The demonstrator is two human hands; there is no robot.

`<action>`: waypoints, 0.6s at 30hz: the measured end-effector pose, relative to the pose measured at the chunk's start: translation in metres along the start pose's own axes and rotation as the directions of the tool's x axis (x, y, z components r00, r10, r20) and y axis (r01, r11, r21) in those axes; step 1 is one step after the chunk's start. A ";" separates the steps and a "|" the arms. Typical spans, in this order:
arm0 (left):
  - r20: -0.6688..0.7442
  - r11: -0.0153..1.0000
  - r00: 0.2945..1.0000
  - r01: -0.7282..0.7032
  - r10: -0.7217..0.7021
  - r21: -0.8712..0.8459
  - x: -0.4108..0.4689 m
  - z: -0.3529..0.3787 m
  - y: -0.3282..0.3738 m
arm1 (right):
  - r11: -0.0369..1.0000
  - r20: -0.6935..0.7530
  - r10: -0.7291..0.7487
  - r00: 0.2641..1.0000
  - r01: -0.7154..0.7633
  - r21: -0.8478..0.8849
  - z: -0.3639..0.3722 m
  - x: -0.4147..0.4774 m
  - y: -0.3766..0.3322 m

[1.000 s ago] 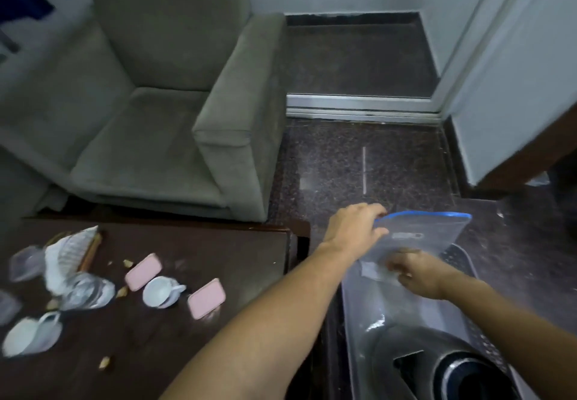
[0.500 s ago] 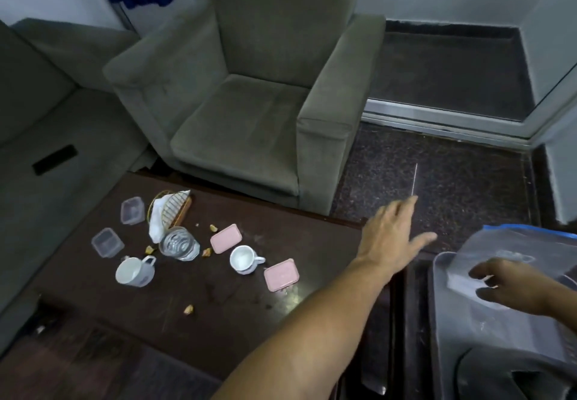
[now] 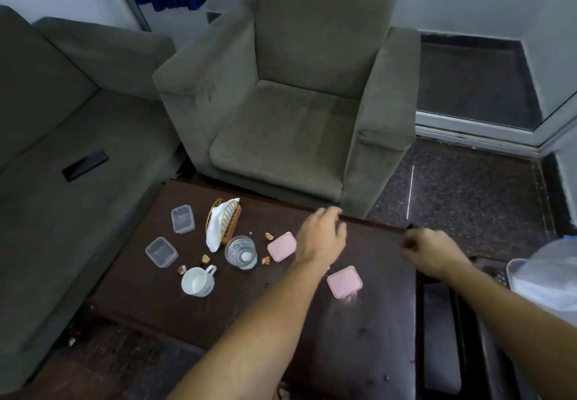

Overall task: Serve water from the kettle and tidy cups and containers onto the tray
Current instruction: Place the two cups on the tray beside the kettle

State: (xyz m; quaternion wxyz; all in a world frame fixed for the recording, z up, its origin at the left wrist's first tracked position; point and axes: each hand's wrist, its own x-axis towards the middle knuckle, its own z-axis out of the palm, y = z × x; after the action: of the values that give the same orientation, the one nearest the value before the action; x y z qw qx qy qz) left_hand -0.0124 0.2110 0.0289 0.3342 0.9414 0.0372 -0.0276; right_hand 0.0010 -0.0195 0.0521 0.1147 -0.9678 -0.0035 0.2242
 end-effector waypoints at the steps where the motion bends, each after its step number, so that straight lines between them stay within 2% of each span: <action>1: 0.013 1.000 1.000 0.018 -0.018 0.013 -0.002 -0.009 -0.016 | 0.999 -0.004 -0.025 1.000 0.025 0.028 0.010 0.002 -0.026; 4: 0.049 0.996 0.996 0.071 -0.073 0.053 -0.006 -0.030 -0.062 | 0.993 0.012 -0.070 0.997 0.069 0.093 0.038 0.007 -0.093; 8: 0.090 0.990 0.987 0.132 -0.136 0.049 -0.016 -0.040 -0.105 | 0.987 0.028 -0.103 0.994 0.098 0.129 0.074 0.012 -0.146; 12: 0.112 0.984 0.978 0.172 -0.175 0.037 -0.028 -0.031 -0.132 | 0.994 0.085 -0.084 0.993 0.077 0.079 0.106 0.015 -0.168; 18: 0.147 0.973 0.962 0.228 -0.231 0.039 -0.036 -0.003 -0.161 | 1.000 0.076 -0.008 0.997 0.007 0.011 0.138 0.025 -0.171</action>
State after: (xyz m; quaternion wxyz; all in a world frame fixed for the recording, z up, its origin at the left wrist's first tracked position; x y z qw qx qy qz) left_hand -0.0627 0.3358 -0.0675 0.3202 0.9295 0.1204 -0.1378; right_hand -0.0282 0.1787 -0.0409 0.1204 -0.9579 -0.0103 0.2605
